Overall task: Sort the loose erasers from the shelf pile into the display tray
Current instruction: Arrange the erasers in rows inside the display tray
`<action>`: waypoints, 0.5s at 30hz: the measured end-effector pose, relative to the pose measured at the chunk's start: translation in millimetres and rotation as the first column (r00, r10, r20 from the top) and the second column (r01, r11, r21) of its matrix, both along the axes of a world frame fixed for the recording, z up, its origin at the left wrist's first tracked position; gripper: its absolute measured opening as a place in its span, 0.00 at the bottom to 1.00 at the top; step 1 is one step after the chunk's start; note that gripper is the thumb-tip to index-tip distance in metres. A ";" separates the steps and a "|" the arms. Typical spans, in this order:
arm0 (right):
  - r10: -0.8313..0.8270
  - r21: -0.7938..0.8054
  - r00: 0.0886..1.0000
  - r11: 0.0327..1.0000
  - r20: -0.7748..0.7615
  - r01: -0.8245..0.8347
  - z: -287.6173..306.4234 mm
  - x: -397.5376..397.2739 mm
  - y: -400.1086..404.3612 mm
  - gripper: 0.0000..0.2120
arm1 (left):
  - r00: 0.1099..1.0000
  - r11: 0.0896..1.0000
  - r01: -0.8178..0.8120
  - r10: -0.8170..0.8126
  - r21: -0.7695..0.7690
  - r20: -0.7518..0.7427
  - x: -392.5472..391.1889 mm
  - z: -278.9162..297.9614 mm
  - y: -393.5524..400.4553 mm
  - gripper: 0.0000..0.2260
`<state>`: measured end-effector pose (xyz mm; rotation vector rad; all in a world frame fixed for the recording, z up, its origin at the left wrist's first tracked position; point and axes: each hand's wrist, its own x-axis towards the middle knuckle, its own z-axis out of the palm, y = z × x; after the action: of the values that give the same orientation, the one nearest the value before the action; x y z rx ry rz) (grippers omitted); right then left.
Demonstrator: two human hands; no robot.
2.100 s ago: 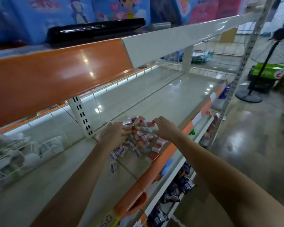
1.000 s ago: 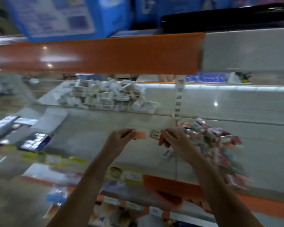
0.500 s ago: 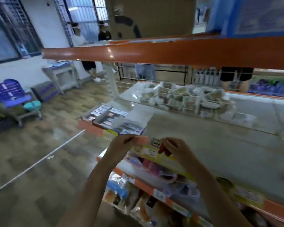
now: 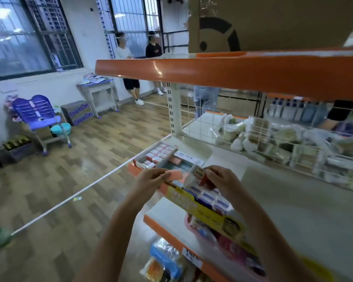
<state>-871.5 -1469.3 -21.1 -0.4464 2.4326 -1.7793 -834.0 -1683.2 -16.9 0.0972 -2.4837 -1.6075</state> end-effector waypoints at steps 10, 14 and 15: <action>0.116 0.287 0.993 0.952 -0.018 -0.106 10.3 -97.2 -82.9 0.08 | 0.997 0.996 -0.081 0.081 0.041 0.005 -96.3 4.2 -79.3 0.06; 0.112 0.419 0.992 0.905 -0.057 -0.078 4.5 -118.5 -111.0 0.07 | 0.999 0.999 -0.038 0.036 0.039 0.037 -119.9 -3.9 -107.4 0.05; 0.112 0.458 0.991 0.887 -0.078 -0.064 3.6 -123.2 -118.2 0.09 | 0.999 0.999 -0.030 0.028 0.039 0.043 -127.2 -6.8 -115.3 0.05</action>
<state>-994.8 -1587.5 -17.5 -0.5937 2.7317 -1.1155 -961.2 -1798.5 -23.7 0.1737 -2.4707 -1.6598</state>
